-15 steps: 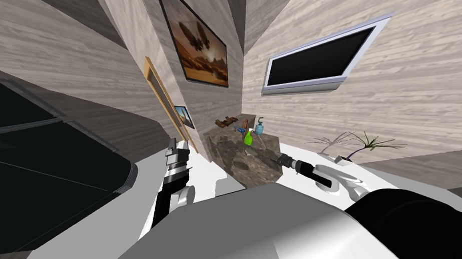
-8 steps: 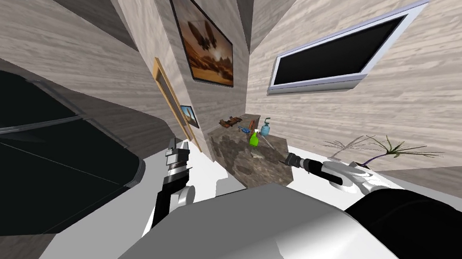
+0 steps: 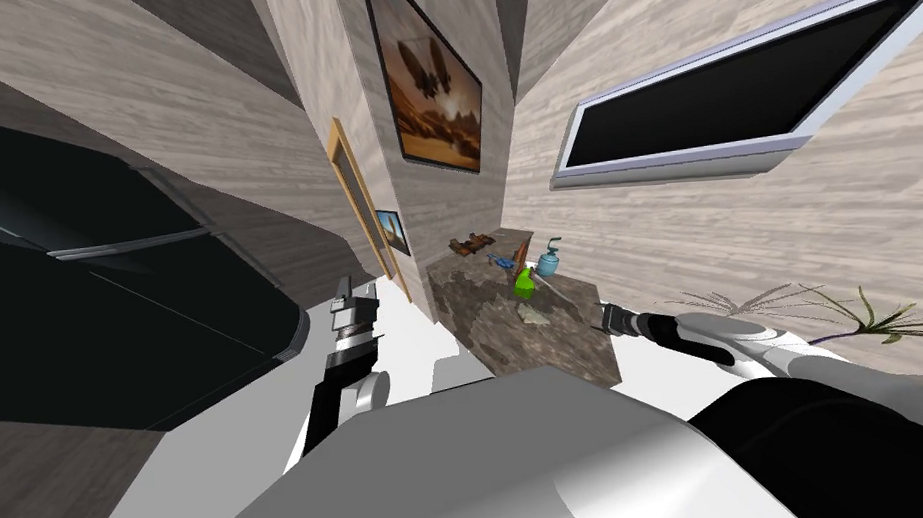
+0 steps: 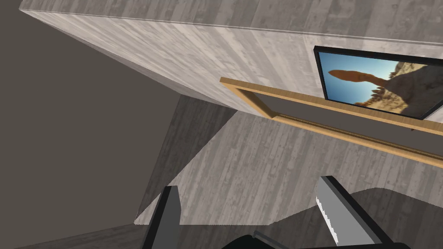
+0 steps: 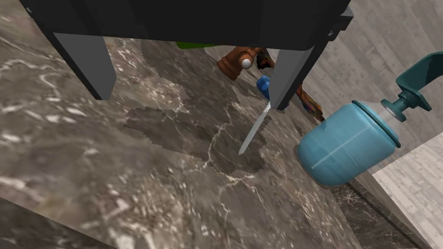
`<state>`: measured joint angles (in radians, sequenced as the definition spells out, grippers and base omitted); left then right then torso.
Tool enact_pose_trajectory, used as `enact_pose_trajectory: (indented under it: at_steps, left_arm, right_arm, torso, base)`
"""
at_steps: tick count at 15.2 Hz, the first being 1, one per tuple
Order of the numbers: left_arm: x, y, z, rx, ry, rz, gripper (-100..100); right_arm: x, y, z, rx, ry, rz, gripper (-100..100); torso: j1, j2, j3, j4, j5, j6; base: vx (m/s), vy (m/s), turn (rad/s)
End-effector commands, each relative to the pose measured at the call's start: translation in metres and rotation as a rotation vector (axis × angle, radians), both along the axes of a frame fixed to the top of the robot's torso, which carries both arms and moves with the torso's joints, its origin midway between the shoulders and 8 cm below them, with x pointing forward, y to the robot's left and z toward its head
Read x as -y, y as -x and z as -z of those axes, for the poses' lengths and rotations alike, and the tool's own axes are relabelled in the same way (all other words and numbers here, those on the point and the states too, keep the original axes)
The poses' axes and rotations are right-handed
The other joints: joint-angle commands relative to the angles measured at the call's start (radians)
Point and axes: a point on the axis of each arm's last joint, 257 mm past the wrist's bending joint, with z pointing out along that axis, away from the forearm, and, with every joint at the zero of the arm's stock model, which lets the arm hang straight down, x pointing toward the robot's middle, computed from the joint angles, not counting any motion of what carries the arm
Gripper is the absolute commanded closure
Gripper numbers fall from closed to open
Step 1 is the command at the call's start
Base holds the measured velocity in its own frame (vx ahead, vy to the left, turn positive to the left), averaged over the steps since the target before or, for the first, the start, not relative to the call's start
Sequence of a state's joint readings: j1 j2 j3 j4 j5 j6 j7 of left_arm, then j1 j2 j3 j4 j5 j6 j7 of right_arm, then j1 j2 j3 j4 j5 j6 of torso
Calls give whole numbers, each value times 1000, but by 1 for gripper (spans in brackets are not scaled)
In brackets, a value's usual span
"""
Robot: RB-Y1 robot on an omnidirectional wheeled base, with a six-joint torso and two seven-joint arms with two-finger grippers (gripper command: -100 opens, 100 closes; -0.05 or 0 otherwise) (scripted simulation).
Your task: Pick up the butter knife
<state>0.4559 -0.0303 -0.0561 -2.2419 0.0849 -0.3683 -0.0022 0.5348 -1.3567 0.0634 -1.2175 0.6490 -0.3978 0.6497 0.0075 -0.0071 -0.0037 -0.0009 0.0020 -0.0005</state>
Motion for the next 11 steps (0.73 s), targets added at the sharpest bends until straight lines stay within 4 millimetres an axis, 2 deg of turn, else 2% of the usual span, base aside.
enact_pose_trajectory:
  at_steps: [1,3,4,6,8,9,10,11]
  left_arm:
    - [0,0,0,0,0,0,0]
    - [0,0,0,0,0,0,0]
    - [0,0,0,0,0,0,0]
    - [0,0,0,0,0,0,0]
    - [0,0,0,0,0,0,0]
    - [0,0,0,0,0,0,0]
    - [0,0,0,0,0,0,0]
    - [0,0,0,0,0,0,0]
  right_arm:
    - [24,18,3,-57,86,-11,-100]
    - [38,32,4,-99,132,-18,-100]
    - [44,48,12,-141,151,-21,-100]
    - [40,41,6,-122,139,-20,-100]
    - [38,50,24,-124,137,-2,-100]
    - [40,47,18,-124,137,-9,-100]
    - [40,48,20,-125,138,-8,100]
    - [40,48,19,-124,138,-9,100]
  torso:
    - [0,0,0,0,0,0]
    - [0,1,0,0,0,0]
    - [-1,1,1,0,0,1]
    - [-2,3,2,1,-1,1]
    - [-5,4,2,1,-2,1]
    - [-9,4,3,1,-2,0]
    - [-9,5,3,1,-2,1]
    - [-8,6,3,1,-2,1]
  base:
    - [79,88,113]
    - [57,75,80]
    - [58,66,81]
    - [35,40,25]
    - [24,-38,91]
    - [16,-43,49]
    - [6,-14,5]
    - [3,-6,2]
